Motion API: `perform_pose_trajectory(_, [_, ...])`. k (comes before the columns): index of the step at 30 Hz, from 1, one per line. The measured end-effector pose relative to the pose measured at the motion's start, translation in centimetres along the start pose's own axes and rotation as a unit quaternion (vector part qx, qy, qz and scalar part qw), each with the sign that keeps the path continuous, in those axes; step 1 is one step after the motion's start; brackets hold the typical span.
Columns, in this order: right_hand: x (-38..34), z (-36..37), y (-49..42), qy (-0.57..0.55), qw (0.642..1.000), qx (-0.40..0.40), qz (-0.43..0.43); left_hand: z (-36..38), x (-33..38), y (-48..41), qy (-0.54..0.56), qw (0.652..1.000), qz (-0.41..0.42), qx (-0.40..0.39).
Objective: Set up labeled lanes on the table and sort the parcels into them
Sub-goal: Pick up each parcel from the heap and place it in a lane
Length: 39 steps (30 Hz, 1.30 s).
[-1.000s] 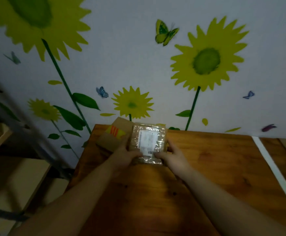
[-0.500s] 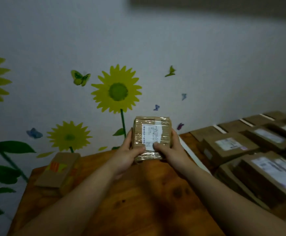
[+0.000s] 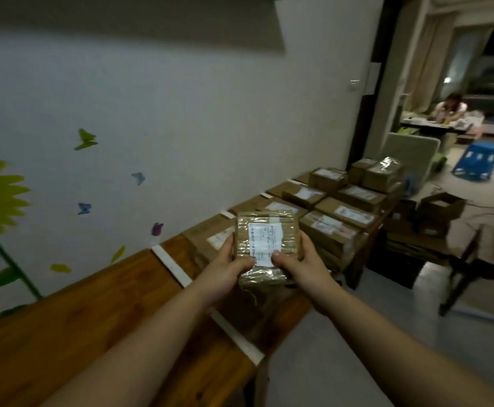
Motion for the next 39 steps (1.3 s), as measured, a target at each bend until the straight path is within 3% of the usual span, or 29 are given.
perform_pose_trajectory(9, [-1.3, -14.6, -2.6, -0.015, 0.995, 0.103, 0.003, 12.6, 3.2, -8.9, -0.066, 0.995, 0.0, -0.08])
perform_pose_trajectory(14, [-0.6, -18.2, -7.8, 0.019, 0.996, 0.086, 0.015, 14.7, 2.7, -14.8, -0.099, 0.992, -0.003, -0.078])
perform_pose_trajectory(20, [-0.3, -19.3, -16.6, 0.119, 0.992, 0.006, 0.038, 13.9, 1.3, -23.9, -0.125, 0.991, -0.018, -0.037])
perform_pose_trajectory(24, [0.4, -17.6, -21.0, 0.181, 0.979, -0.082, 0.05, 11.5, -1.1, -27.2, -0.119, 0.99, -0.073, 0.014])
perform_pose_trajectory(28, [3.2, -14.7, -24.6, 0.194, 0.965, -0.168, 0.053, 7.7, -3.9, -27.7, -0.14, 0.974, -0.142, 0.109])
perform_pose_trajectory(32, [6.2, -12.7, -27.3, 0.198, 0.944, -0.246, 0.095, 6.0, -5.6, -27.2, -0.134, 0.965, -0.167, 0.151])
perform_pose_trajectory(39, [10.5, -12.4, -29.8, 0.198, 0.892, -0.381, 0.14, 8.5, -6.7, -25.5, -0.107, 0.944, -0.218, 0.223])
Point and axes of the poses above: each hand's wrist, its own y-axis away from the middle knuckle, its own z-axis out of the palm, x = y × z, the point moved 9 cm from there along -y, towards the middle knuckle, and after that the axes turned 15 degrees about -y, right-handed, at the moved point
